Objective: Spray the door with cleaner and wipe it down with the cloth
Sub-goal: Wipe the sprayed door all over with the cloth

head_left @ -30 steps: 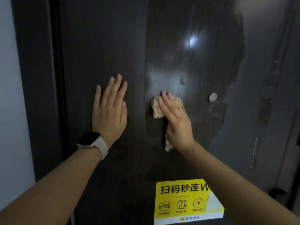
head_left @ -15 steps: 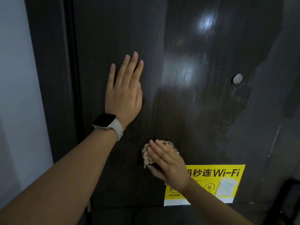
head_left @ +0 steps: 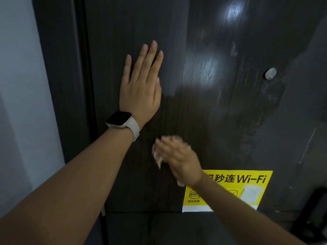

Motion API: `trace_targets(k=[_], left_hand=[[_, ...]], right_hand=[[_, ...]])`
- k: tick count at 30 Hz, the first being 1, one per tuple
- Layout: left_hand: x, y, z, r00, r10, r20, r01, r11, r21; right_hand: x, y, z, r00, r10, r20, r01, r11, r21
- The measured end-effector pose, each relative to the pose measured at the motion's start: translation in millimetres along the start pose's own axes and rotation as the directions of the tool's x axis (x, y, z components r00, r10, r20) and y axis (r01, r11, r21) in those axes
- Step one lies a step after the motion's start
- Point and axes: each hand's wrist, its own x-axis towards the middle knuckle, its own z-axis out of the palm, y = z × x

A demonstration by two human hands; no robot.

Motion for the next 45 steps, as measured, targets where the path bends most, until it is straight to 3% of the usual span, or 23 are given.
trace_targets(k=[5, 8, 10, 12, 14, 16, 18, 20, 24, 26, 28, 31, 35, 37, 39, 41, 42, 45], left_hand=[[1, 2, -1, 1.0, -0.001, 0.028, 0.001, 1.0, 0.002], [1, 3, -5, 0.998, -0.014, 0.059, 0.017, 0.999, -0.046], [0, 3, -11, 0.995, -0.036, 0.098, 0.048, 0.991, -0.123], [-2, 7, -21, 0.988, -0.048, 0.144, 0.081, 0.969, -0.233], [-6, 16, -33, 0.984, -0.053, 0.168, 0.112, 0.926, -0.361], [-14, 31, -45, 0.979, -0.062, 0.197, 0.152, 0.863, -0.482], [-22, 52, -54, 0.953, -0.072, 0.294, 0.25, 0.734, -0.631], [-28, 83, -62, 0.88, -0.086, 0.467, 0.439, 0.52, -0.733], [-37, 145, -81, 0.627, 0.084, 0.775, 0.769, 0.092, -0.632], [-41, 170, -87, 0.541, 0.187, 0.82, 0.833, 0.022, -0.554], [-44, 189, -91, 0.523, 0.201, 0.828, 0.848, -0.031, -0.528], [-42, 206, -92, 0.528, 0.153, 0.835, 0.846, -0.176, -0.503], [-29, 212, -82, 0.634, 0.0, 0.773, 0.737, -0.301, -0.605], [-17, 217, -77, 0.668, -0.039, 0.743, 0.689, -0.344, -0.638], [-5, 227, -71, 0.691, -0.043, 0.722, 0.658, -0.377, -0.652], [10, 241, -64, 0.722, -0.062, 0.689, 0.623, -0.375, -0.687], [18, 248, -60, 0.746, -0.085, 0.661, 0.601, -0.343, -0.722], [46, 270, -43, 0.818, -0.183, 0.545, 0.514, -0.193, -0.836]], right_hand=[[-65, -19, 34, 0.964, -0.082, 0.252, 0.073, 0.996, 0.045], [-75, -24, 30, 0.946, -0.065, 0.317, 0.032, 0.994, 0.107], [-73, -29, 8, 0.966, 0.057, 0.253, -0.104, 0.979, 0.175], [-60, -34, -30, 0.946, 0.305, 0.109, -0.324, 0.891, 0.318], [-42, -34, -74, 0.857, 0.516, -0.003, -0.466, 0.776, 0.425], [-25, -28, -113, 0.77, 0.635, -0.06, -0.529, 0.688, 0.497], [-8, -22, -147, 0.706, 0.708, -0.024, -0.551, 0.57, 0.61], [4, -20, -174, 0.663, 0.749, -0.005, -0.539, 0.482, 0.691], [16, -22, -214, 0.518, 0.855, 0.037, -0.481, 0.255, 0.839], [17, -24, -228, 0.463, 0.884, 0.07, -0.416, 0.147, 0.898], [15, -25, -240, 0.428, 0.899, 0.093, -0.368, 0.079, 0.927], [4, -20, -260, 0.379, 0.921, 0.09, -0.376, 0.064, 0.924], [-17, 2, -280, 0.252, 0.967, 0.041, -0.47, 0.085, 0.879], [-26, 12, -284, 0.203, 0.974, 0.101, -0.53, 0.022, 0.848], [-31, 19, -286, 0.197, 0.939, 0.283, -0.572, -0.124, 0.811], [-34, 30, -289, 0.211, 0.859, 0.466, -0.575, -0.276, 0.77], [-37, 40, -291, 0.225, 0.834, 0.504, -0.584, -0.299, 0.755], [-47, 74, -308, 0.297, 0.855, 0.425, -0.625, -0.162, 0.763]])
